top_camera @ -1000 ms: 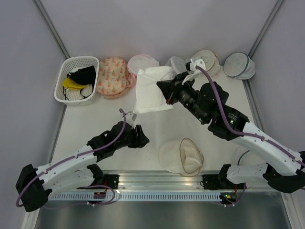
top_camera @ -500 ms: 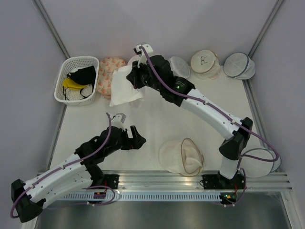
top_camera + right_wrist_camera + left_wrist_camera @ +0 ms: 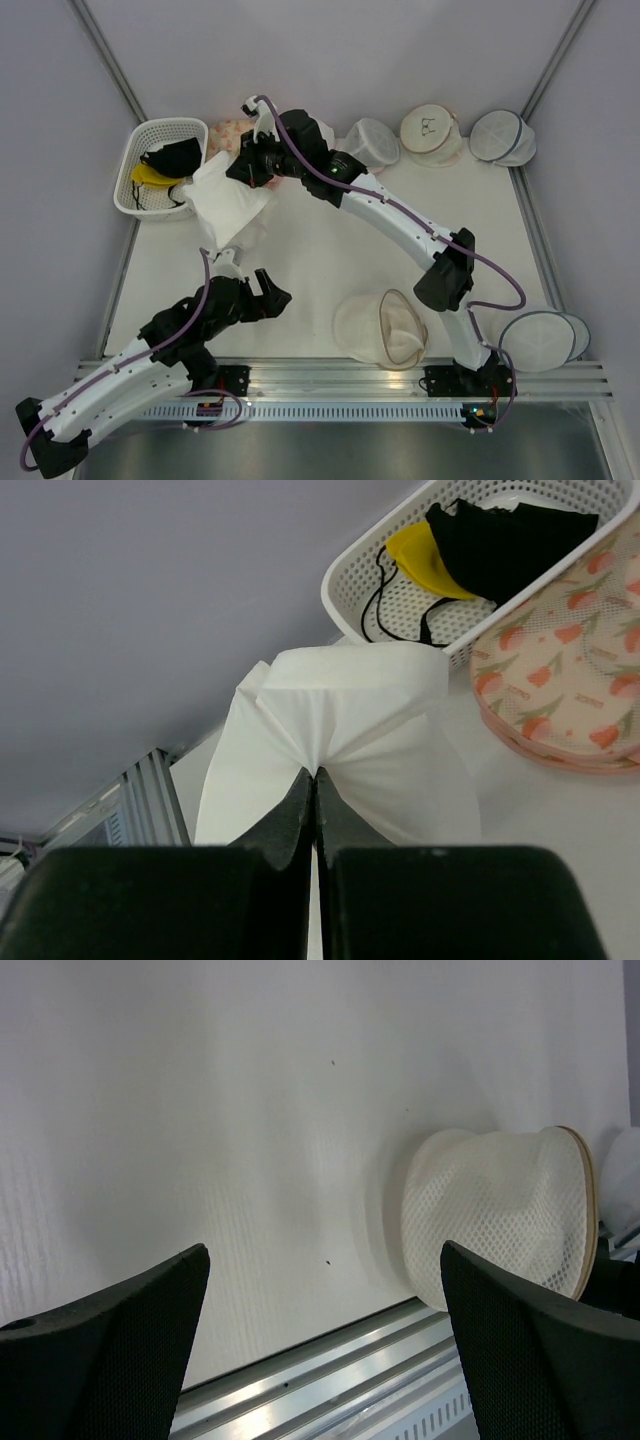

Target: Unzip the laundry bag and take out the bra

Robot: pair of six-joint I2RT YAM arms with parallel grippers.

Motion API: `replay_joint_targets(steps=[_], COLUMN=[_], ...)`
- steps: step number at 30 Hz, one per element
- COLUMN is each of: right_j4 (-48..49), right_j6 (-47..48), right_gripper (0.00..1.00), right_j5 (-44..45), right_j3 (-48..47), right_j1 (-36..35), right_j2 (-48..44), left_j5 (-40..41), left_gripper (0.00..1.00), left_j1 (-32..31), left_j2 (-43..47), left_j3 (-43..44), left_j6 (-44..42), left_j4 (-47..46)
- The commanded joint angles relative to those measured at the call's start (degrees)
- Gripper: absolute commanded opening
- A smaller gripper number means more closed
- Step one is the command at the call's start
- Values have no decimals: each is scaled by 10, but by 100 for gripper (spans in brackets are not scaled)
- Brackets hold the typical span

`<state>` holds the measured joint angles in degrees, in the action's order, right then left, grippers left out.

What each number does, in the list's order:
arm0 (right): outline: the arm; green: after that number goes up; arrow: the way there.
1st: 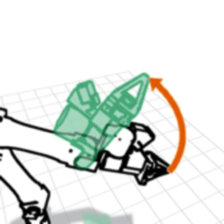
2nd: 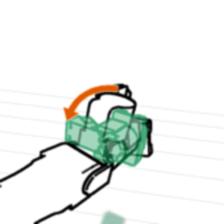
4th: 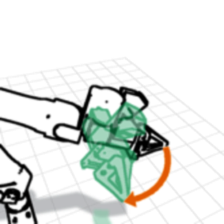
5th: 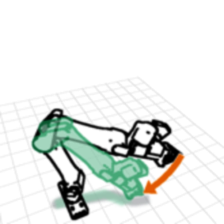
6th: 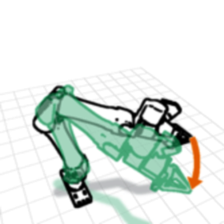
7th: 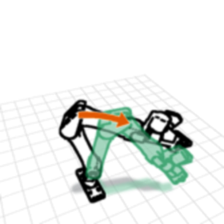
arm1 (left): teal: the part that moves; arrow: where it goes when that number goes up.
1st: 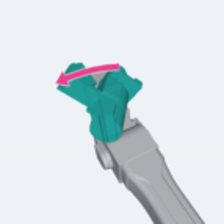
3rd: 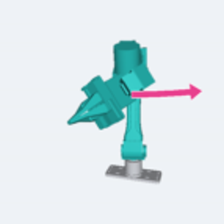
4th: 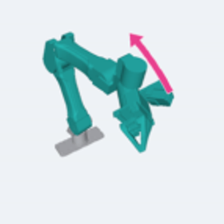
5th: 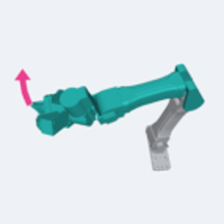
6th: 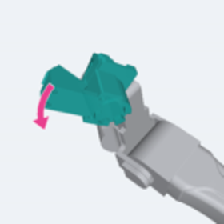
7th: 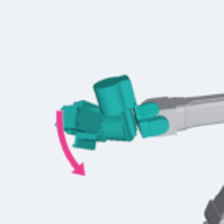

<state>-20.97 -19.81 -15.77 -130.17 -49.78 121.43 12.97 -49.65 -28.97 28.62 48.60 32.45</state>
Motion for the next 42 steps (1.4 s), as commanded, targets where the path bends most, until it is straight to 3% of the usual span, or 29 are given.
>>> replay_joint_targets(steps=[1,6,13,22,25,34,42], right_j4=[46,7,-83,-85,-73,-50,-25], right_j6=[-19,5,100,118,111,92,66], right_gripper=[0,0,0,0,0,0,0], right_j5=[-66,-76,-45,-70,-92,-175,-252], right_j3=[-58,-48,13,131,165,228,261], right_j1=[6,6,7,11,10,11,11], right_j2=[20,22,-29,-108,-136,-193,-217], left_j5=[46,126,220,297,283,149,124], left_gripper=[100,100,99,100,100,100,100], left_j1=[-1,-1,-1,-1,-1,-1,-1], left_j2=[8,52,119,133,116,178,165], left_j3=[2,35,97,106,93,5,5], left_j6=[40,61,-53,-91,-83,-131,-106], left_j4=[45,65,0,-17,-26,-214,-234])
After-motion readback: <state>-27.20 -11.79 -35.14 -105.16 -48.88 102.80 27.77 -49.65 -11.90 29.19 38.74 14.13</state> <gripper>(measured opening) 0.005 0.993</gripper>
